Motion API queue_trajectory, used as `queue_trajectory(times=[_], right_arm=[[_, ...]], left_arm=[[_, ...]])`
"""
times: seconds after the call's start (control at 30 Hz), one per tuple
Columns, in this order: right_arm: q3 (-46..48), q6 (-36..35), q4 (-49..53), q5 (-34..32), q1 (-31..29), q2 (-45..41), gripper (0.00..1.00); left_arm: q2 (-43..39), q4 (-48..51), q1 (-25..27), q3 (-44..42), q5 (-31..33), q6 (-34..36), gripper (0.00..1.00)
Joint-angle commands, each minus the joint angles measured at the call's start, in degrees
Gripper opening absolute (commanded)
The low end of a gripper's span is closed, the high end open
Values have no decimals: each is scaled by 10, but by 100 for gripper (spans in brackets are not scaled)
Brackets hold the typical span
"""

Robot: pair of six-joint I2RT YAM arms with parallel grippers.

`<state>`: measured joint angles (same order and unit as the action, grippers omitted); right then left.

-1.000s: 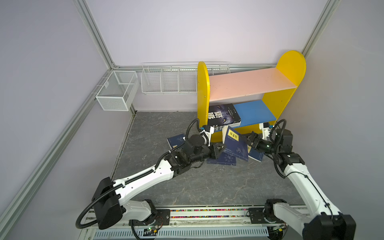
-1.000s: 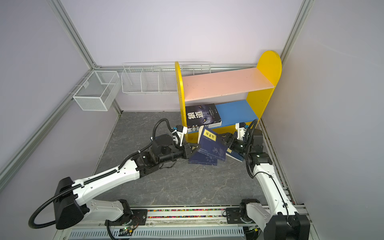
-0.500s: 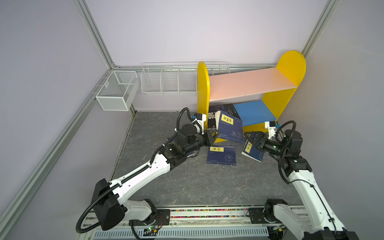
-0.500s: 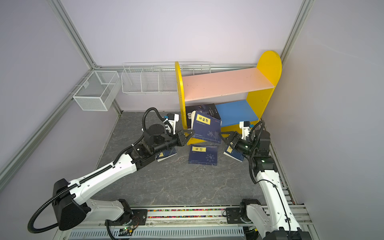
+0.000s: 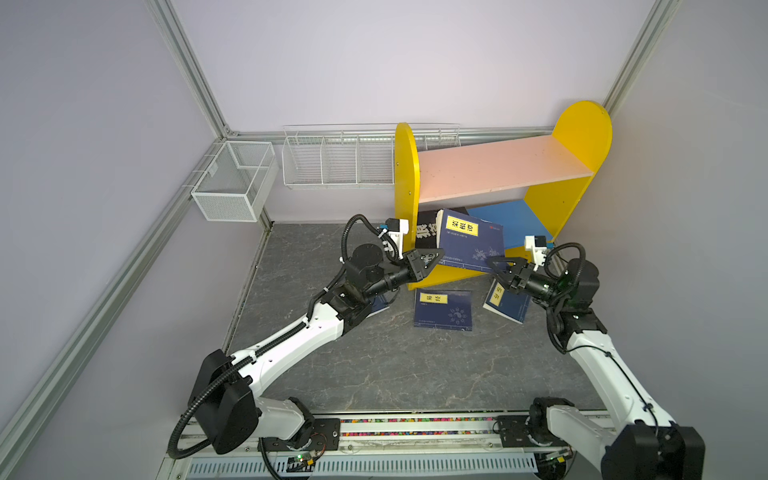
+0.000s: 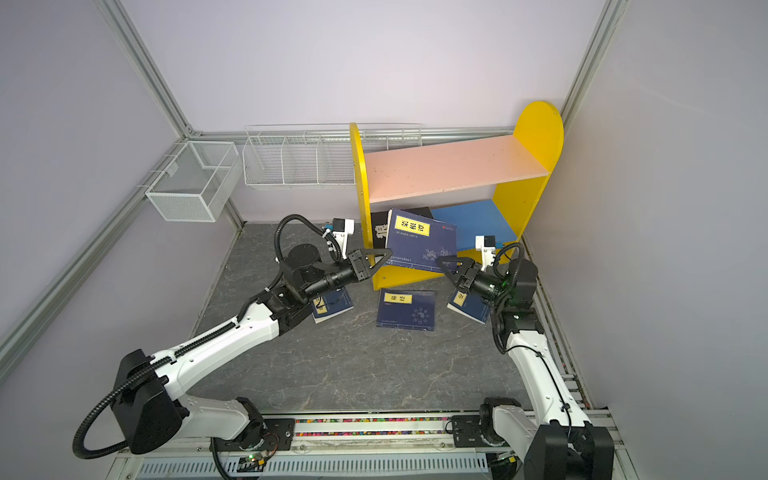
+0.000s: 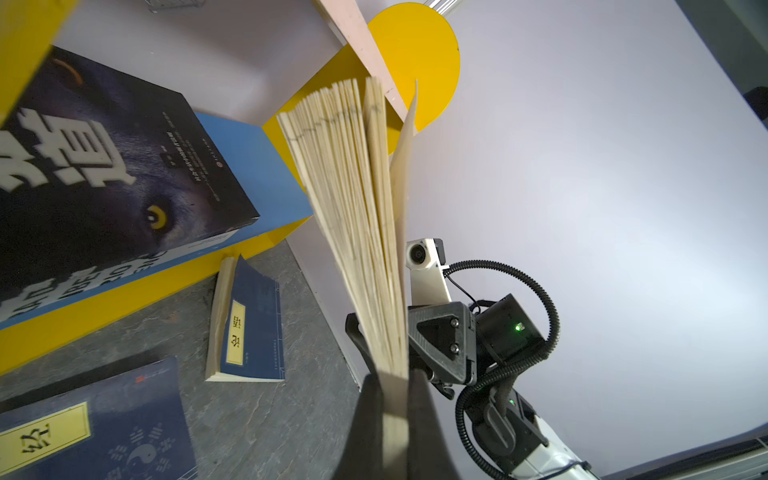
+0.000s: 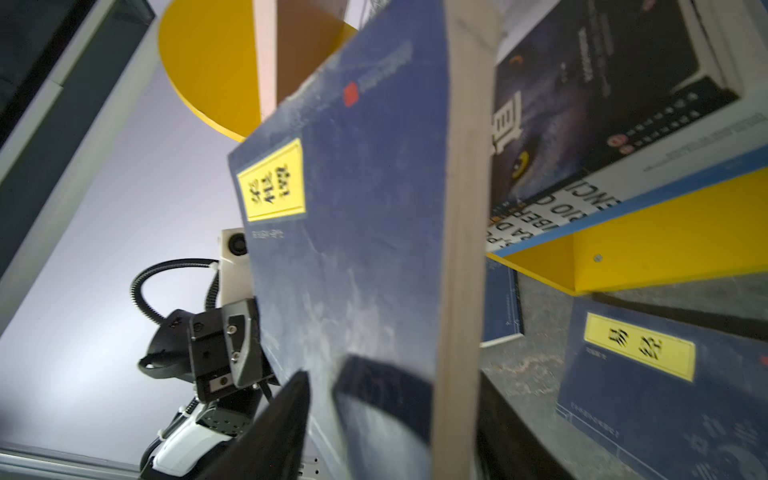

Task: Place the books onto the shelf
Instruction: 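Carry the blue book toward the shelf with the right gripper while the left grips it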

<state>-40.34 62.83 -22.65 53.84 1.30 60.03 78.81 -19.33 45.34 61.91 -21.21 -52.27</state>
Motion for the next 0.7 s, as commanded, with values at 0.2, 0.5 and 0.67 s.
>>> queue_trajectory(times=[0.2,0.5,0.67], right_arm=[[35,197,-299,33,17,66,36],[10,92,-139,24,18,56,15],[-78,-71,75,-8,20,64,11]], left_arm=[[31,-104,-19,-3,-61,-48,0],[47,-64,-24,19,-35,-25,0],[43,-5,-25,43,-8,11,23]])
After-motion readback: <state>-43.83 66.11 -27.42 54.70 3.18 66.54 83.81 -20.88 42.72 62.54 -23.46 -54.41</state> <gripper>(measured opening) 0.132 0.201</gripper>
